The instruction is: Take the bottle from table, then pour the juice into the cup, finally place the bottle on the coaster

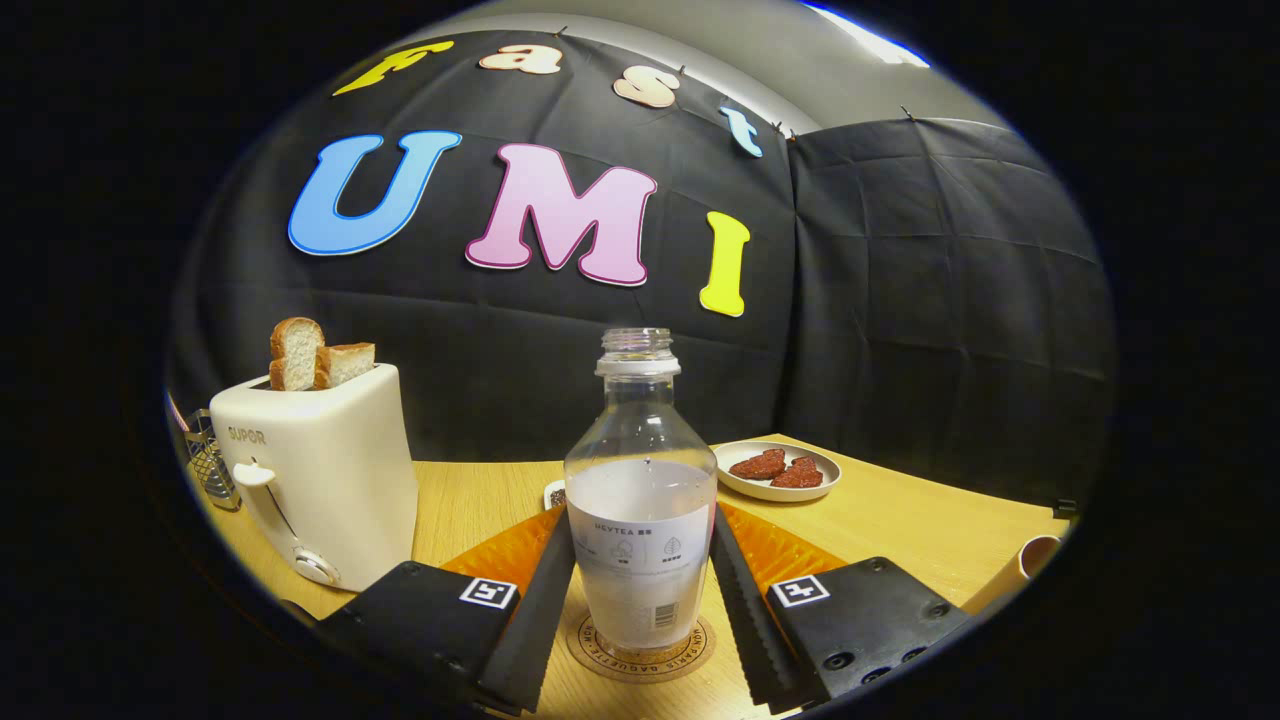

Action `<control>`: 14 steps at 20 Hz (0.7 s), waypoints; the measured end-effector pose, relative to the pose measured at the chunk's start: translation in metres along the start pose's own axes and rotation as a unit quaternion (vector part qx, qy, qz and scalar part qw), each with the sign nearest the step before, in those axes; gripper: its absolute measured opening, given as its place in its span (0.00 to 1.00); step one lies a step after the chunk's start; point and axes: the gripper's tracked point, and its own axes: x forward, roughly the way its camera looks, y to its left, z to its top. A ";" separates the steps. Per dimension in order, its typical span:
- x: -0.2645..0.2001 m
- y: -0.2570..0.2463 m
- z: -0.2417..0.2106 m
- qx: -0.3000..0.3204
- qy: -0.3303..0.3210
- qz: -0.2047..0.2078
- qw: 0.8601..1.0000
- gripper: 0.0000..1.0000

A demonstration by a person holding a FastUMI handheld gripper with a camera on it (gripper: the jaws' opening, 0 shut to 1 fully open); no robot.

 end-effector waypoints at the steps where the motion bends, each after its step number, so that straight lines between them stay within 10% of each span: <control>1: 0.001 0.001 -0.003 0.004 0.001 0.002 1.000 0.77; 8: -0.001 -0.007 -0.013 0.006 0.015 -0.006 1.000 0.78; 14: -0.006 -0.012 -0.012 0.018 0.028 -0.003 0.999 0.97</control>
